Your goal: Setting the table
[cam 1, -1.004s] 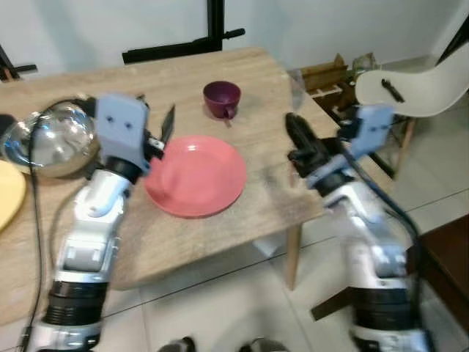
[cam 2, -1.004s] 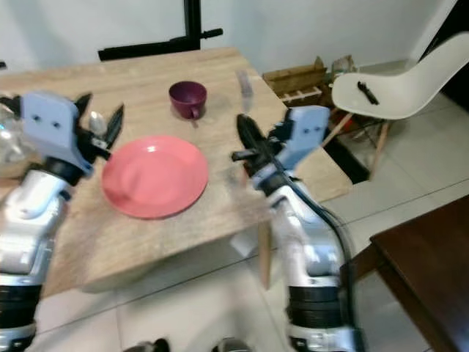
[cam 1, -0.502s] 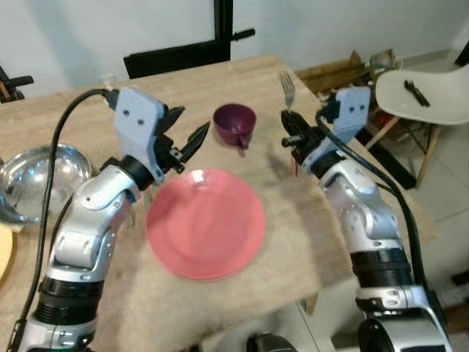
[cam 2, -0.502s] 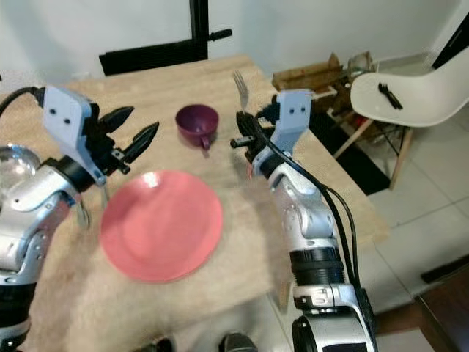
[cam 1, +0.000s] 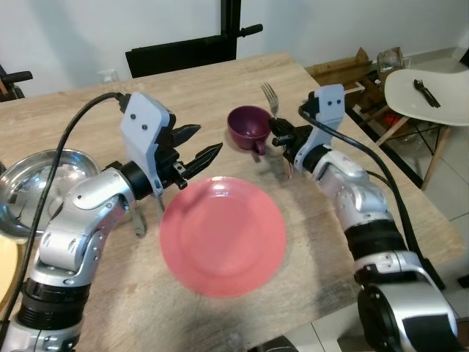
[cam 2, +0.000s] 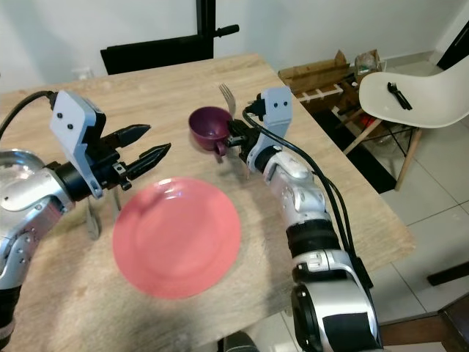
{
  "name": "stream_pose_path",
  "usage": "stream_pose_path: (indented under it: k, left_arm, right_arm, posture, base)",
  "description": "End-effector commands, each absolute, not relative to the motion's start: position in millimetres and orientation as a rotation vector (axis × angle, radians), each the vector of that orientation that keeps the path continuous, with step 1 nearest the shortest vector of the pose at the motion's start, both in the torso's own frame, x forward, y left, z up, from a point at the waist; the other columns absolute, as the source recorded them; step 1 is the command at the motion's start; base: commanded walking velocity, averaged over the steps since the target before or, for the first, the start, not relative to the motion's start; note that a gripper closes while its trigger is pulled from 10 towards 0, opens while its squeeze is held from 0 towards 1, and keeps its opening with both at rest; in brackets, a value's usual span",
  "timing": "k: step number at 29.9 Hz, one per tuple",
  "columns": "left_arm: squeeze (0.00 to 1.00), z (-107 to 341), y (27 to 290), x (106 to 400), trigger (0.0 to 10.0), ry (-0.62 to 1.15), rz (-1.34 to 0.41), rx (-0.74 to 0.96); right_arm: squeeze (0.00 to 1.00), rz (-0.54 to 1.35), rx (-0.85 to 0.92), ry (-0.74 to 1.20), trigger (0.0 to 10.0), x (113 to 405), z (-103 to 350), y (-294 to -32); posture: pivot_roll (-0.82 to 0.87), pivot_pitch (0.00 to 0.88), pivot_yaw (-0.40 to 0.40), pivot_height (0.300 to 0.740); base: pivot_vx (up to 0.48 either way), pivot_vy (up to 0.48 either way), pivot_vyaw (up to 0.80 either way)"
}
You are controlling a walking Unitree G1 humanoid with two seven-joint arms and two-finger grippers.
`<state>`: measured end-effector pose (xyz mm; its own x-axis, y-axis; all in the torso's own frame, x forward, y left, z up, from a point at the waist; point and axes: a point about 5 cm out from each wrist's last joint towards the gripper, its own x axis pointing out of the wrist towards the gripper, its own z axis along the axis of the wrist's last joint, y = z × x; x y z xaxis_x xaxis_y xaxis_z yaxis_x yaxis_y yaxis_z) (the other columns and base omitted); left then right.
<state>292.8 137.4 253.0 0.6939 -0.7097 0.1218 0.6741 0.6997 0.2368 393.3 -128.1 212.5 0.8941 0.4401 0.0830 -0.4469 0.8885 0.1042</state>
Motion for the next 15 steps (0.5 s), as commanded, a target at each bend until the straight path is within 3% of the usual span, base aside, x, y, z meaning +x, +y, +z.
stream_pose_path:
  k: [1, 8, 15]
  left_arm:
    - [0.0, 253.3, 136.1, 290.2, 10.0, -0.202, -0.8, 0.18]
    - [0.0, 247.0, 132.8, 292.5, 10.0, -0.142, -0.839, 0.268]
    - [0.0, 244.2, 108.8, 304.3, 10.0, -0.076, -1.022, 0.274]
  right_arm:
    - [0.0, 0.43, 0.132, -0.073, 10.0, 395.4, 214.4, -132.5]
    - [0.0, 0.374, 0.218, -0.153, 10.0, 395.8, 232.6, -157.2]
    - [0.0, 0.279, 0.174, -0.082, 10.0, 395.0, 207.8, -173.6]
  posture:
    - [-0.14, 0.079, 0.056, 0.74]
    - [-0.15, 0.091, 0.059, 0.74]
    - [-0.16, 0.094, 0.08, 0.74]
  base:
    - [0.0, 0.0, 0.0]
    - [0.0, 0.0, 0.0]
    - [0.0, 0.0, 0.0]
